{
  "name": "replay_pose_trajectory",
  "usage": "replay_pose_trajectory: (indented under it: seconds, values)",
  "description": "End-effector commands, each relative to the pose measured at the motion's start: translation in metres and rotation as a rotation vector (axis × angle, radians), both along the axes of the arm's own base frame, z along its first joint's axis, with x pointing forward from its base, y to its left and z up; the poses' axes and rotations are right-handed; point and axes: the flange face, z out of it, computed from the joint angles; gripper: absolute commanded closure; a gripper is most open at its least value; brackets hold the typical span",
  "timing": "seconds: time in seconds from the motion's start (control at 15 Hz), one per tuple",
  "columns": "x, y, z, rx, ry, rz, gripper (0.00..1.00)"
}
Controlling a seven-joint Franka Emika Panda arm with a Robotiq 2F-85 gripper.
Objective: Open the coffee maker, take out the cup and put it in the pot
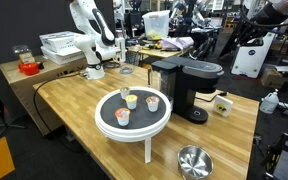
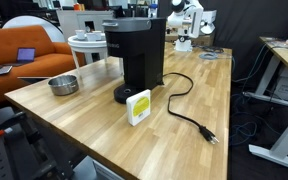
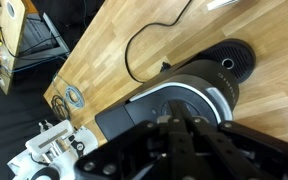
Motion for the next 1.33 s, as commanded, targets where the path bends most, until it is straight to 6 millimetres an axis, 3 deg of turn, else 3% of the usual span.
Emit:
replay_pose_trajectory:
  seconds: [0.0,0.33,0.67,1.27]
  values:
    - [0.000,-0.010,-0.001,-0.102,-0.004,0.028,1.00]
    - [-0.001,-0.011,-0.007,-0.236,0.013,0.153,1.00]
    - [0.000,-0.001,-0.014,-0.181,0.023,0.170,1.00]
    - [-0.001,0.006,-0.009,-0.222,0.020,0.187,1.00]
